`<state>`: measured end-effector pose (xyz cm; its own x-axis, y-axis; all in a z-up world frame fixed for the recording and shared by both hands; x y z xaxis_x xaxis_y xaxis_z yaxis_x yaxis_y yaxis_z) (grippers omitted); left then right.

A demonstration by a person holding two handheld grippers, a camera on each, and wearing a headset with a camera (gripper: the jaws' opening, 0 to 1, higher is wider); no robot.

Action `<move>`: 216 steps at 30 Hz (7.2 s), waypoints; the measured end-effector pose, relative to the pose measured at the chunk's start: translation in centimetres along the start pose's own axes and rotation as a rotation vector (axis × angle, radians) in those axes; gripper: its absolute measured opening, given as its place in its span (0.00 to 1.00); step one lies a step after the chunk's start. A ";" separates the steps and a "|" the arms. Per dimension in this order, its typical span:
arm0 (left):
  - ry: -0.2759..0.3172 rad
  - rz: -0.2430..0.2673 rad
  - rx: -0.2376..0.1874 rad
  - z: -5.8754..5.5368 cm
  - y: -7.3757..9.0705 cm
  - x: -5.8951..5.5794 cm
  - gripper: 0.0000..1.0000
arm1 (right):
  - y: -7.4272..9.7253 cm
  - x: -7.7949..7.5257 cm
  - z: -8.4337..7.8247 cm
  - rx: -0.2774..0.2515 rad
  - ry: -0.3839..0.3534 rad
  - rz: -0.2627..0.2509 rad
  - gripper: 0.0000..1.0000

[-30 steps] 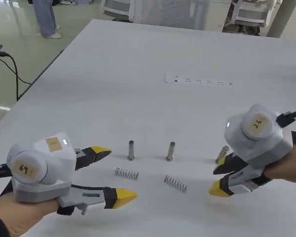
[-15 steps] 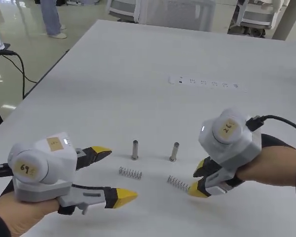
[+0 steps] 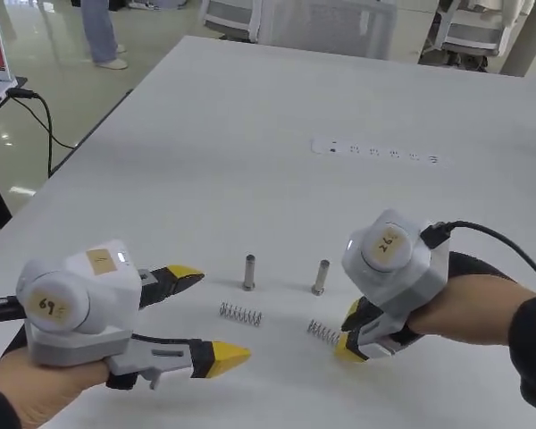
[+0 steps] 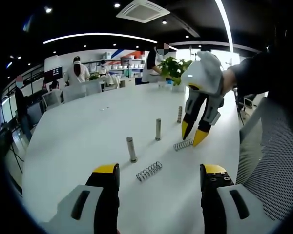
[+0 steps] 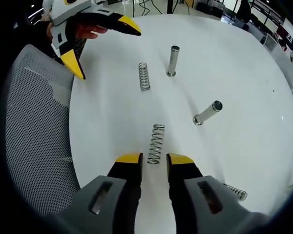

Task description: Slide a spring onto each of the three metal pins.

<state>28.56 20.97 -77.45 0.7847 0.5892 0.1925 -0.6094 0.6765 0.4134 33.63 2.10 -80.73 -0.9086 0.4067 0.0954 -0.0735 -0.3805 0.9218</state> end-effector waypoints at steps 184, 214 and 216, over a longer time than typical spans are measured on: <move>-0.181 -0.317 -0.186 6.9 -4.2 -5.4 0.08 | 9.1 6.9 5.8 -0.014 0.401 0.163 0.13; -0.149 -0.269 -0.164 5.8 -3.8 -4.3 0.23 | 8.9 5.9 5.9 0.005 0.392 0.123 0.13; -0.142 -0.254 -0.160 5.6 -3.5 -4.0 0.25 | 8.9 5.8 5.8 0.006 0.389 0.121 0.13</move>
<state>28.21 13.77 -74.71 0.9150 0.3327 0.2284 -0.3934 0.8614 0.3213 30.12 5.90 -69.74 -0.9984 0.0140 0.0549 0.0447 -0.4011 0.9150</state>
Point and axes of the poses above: the centre of the closed fingertips' face, and the gripper's own axes: y roughly backward along the fingers, x roughly to its left, z roughly out of its top, the point moved 6 cm from there along y, roughly backward along the fingers, and after that the axes turned 14 degrees about -y, right-handed, at the moved point
